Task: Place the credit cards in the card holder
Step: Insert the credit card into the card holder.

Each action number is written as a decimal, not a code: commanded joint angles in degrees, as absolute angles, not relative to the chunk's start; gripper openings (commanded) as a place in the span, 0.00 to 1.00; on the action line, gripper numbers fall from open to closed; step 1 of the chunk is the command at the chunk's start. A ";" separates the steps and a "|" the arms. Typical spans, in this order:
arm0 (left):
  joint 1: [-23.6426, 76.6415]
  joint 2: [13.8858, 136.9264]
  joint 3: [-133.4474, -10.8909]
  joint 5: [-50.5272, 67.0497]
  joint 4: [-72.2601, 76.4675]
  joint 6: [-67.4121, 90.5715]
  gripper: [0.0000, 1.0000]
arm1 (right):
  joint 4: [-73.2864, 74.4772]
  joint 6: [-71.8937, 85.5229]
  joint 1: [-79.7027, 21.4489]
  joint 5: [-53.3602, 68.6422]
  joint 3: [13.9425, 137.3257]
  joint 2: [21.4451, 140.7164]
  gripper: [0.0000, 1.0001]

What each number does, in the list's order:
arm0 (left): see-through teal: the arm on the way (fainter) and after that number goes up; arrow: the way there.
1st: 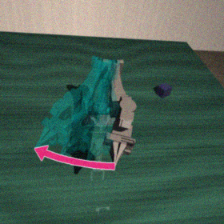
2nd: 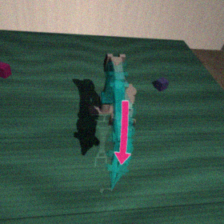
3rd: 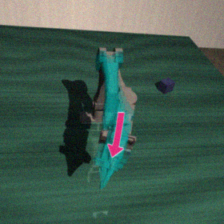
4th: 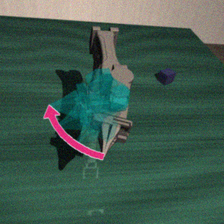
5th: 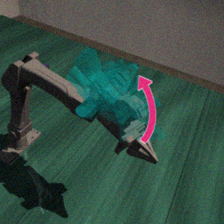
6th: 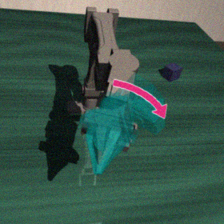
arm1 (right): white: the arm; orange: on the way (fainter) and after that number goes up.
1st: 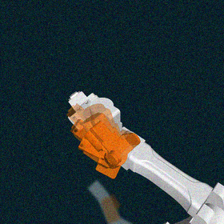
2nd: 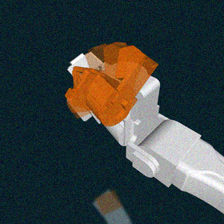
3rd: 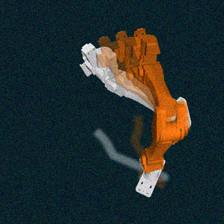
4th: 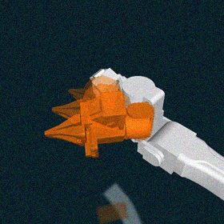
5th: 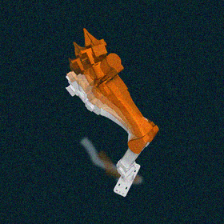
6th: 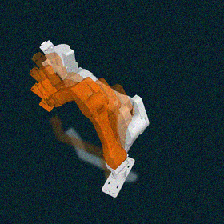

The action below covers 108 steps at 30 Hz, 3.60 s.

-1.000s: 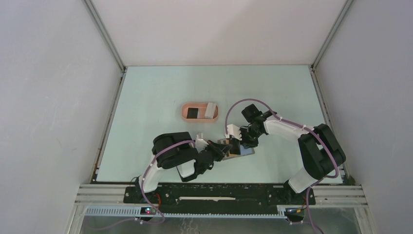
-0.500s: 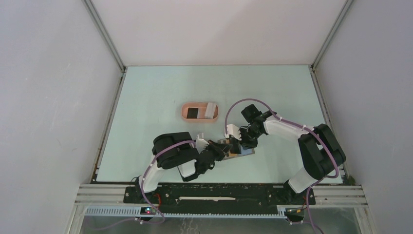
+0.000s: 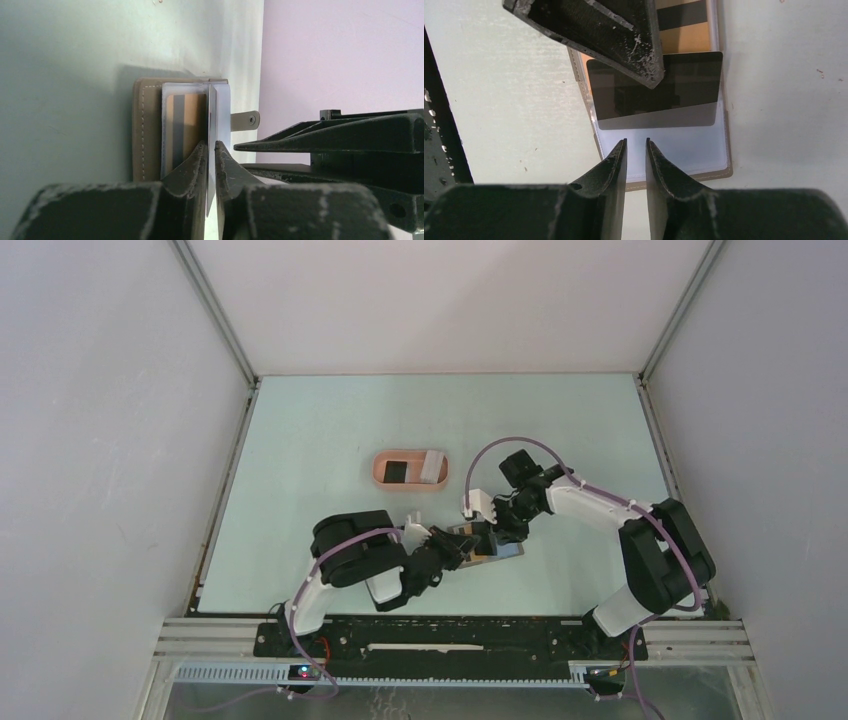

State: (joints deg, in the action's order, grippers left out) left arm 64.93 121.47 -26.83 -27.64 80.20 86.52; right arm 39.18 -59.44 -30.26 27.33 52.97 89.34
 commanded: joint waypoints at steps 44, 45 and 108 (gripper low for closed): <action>62.75 115.65 -25.66 -17.56 77.71 74.79 0.46 | 33.90 -7.95 -29.32 41.74 69.95 105.52 0.17; 62.75 115.66 -25.66 -17.50 77.82 74.75 0.47 | 34.15 -8.21 -29.69 41.44 70.12 105.89 0.17; 61.79 116.06 -25.39 -15.04 79.83 72.48 0.57 | 52.59 -25.30 -32.61 21.18 77.87 109.97 0.19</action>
State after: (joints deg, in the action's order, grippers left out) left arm 62.17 116.99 -26.72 -14.83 79.22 75.83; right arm 51.48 -23.79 -33.65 20.60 76.14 111.04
